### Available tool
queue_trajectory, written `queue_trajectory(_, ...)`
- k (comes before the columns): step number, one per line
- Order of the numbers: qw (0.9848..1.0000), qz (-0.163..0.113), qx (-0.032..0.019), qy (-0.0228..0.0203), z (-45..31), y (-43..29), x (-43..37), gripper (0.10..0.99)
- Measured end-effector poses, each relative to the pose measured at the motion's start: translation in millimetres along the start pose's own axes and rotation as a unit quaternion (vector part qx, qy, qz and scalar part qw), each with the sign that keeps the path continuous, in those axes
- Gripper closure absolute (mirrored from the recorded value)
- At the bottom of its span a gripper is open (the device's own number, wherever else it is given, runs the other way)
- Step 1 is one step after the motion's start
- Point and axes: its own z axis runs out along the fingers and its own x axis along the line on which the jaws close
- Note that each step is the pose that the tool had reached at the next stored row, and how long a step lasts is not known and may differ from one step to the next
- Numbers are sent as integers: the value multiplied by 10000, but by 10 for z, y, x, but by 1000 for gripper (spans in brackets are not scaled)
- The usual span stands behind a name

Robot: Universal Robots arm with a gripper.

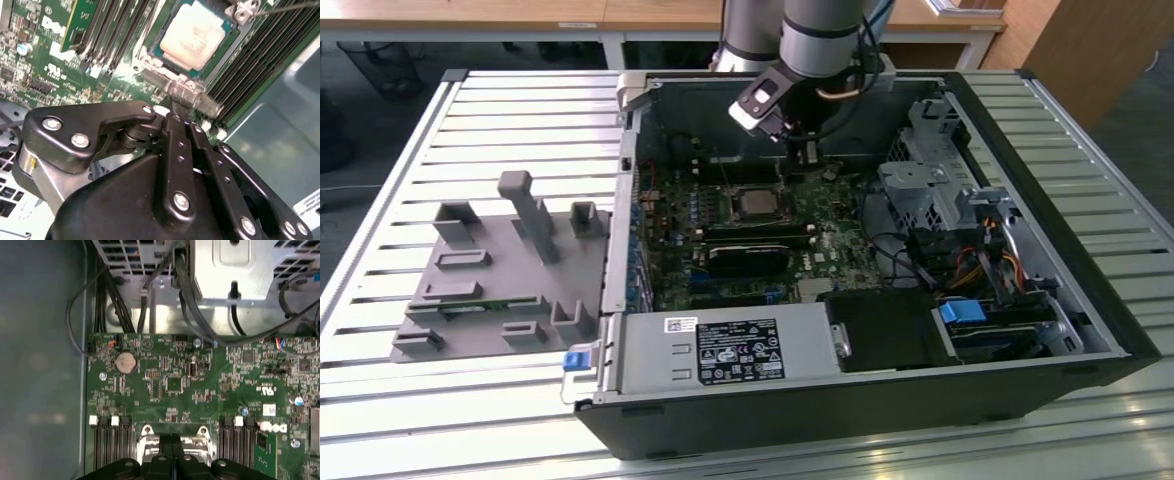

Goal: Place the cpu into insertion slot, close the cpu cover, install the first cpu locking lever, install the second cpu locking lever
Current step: 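Close the cpu cover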

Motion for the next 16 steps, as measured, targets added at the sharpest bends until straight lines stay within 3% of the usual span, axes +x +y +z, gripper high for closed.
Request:
queue_trajectory(8, 10000, 0, 0, 0, 63, -98, -2, 980)
queue_trajectory(16, 10000, 1, 0, 0, 123, -243, -4, 980)
